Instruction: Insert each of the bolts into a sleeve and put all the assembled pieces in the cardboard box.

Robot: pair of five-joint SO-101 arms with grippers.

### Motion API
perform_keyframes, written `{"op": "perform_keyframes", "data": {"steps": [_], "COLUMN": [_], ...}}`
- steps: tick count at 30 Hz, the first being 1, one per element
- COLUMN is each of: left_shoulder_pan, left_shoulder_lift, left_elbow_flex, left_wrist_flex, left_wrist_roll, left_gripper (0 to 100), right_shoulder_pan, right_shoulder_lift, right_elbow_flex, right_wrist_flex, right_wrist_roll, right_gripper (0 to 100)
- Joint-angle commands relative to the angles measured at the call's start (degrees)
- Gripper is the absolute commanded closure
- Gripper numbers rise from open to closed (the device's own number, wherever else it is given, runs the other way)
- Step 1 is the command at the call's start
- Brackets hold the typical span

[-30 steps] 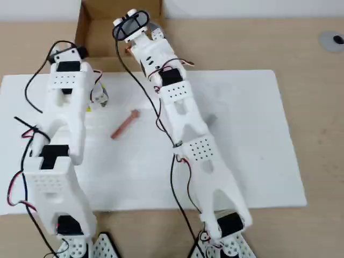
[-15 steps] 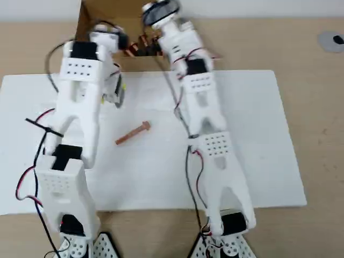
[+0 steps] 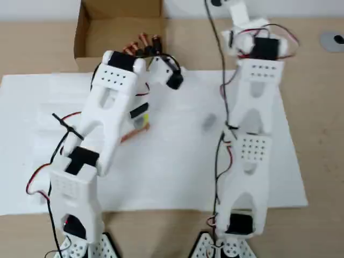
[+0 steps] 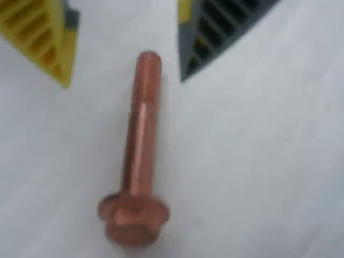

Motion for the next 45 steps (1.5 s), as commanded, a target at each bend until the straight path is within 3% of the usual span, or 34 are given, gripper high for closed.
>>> {"op": "perform_keyframes", "data": {"steps": [1,13,37,45], "left_shoulder_pan": [1.32,2.99,0.53,0.88], "left_shoulder_lift": [-0.31,-0.4,-0.31,-0.31], "left_elbow_flex": [0.09,14.68,25.49,25.67], "left_wrist_flex": [-2.55,-15.3,-27.87,-25.49], "left_wrist_roll": [-1.76,-2.02,-2.29,-4.66], "left_gripper": [86,86,86,86], "right_shoulder_pan": [4.26,19.3,20.26,20.35], "right_shoulder_lift": [-7.52,-9.27,-9.36,-9.36], "right_elbow_flex": [-2.77,-2.59,-2.59,-2.59], "right_wrist_flex": [9.05,10.29,10.29,10.29], "right_wrist_roll": [0.44,3.87,3.96,3.96], "right_gripper": [82.6,82.6,82.5,82.6]}}
